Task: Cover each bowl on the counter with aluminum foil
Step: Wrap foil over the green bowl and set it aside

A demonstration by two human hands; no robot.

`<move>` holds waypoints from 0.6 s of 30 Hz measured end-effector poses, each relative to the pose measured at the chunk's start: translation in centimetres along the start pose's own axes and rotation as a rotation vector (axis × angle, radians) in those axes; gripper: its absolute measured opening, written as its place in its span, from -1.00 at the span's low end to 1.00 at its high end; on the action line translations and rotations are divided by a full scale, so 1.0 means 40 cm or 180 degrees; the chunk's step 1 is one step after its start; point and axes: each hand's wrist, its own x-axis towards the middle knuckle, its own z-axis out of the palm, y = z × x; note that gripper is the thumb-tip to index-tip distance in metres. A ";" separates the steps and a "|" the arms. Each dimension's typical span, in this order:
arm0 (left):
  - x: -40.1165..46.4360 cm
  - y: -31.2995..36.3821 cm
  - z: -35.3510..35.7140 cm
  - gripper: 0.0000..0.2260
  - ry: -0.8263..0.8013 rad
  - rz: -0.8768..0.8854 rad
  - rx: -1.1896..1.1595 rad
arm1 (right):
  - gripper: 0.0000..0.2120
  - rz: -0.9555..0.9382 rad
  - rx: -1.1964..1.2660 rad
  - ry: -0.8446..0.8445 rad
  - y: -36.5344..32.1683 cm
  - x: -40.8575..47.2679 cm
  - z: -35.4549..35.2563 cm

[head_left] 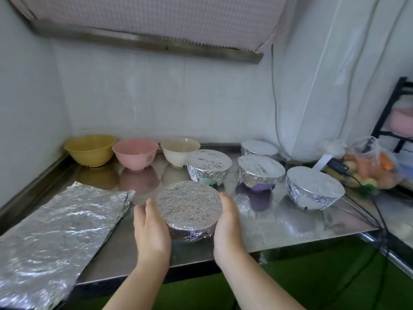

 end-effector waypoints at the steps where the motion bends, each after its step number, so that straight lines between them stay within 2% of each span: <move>1: -0.011 0.005 -0.008 -0.78 0.0127 0.0031 0.0015 | -0.62 -0.0078 -0.0139 0.0031 -0.001 -0.006 -0.007; 3: -0.035 0.029 -0.019 -0.82 0.0144 0.0200 0.0022 | -0.78 -0.0213 -0.0421 0.0073 -0.013 -0.023 -0.019; 5: -0.053 0.047 -0.024 -0.84 0.0055 0.0268 0.0007 | -0.84 -0.0312 -0.0635 0.0093 -0.019 -0.031 -0.031; 12: -0.090 0.109 -0.028 -0.88 -0.0284 0.0461 0.0025 | -0.80 -0.0392 -0.0588 0.0039 -0.081 -0.073 -0.028; 15: -0.089 0.173 -0.005 -0.85 -0.0473 0.0594 0.0033 | -0.66 -0.0487 -0.0385 0.0063 -0.140 -0.065 -0.007; 18: -0.057 0.237 0.038 -0.82 -0.0710 0.0536 0.0110 | -0.77 -0.0582 -0.0141 0.0095 -0.210 -0.022 0.008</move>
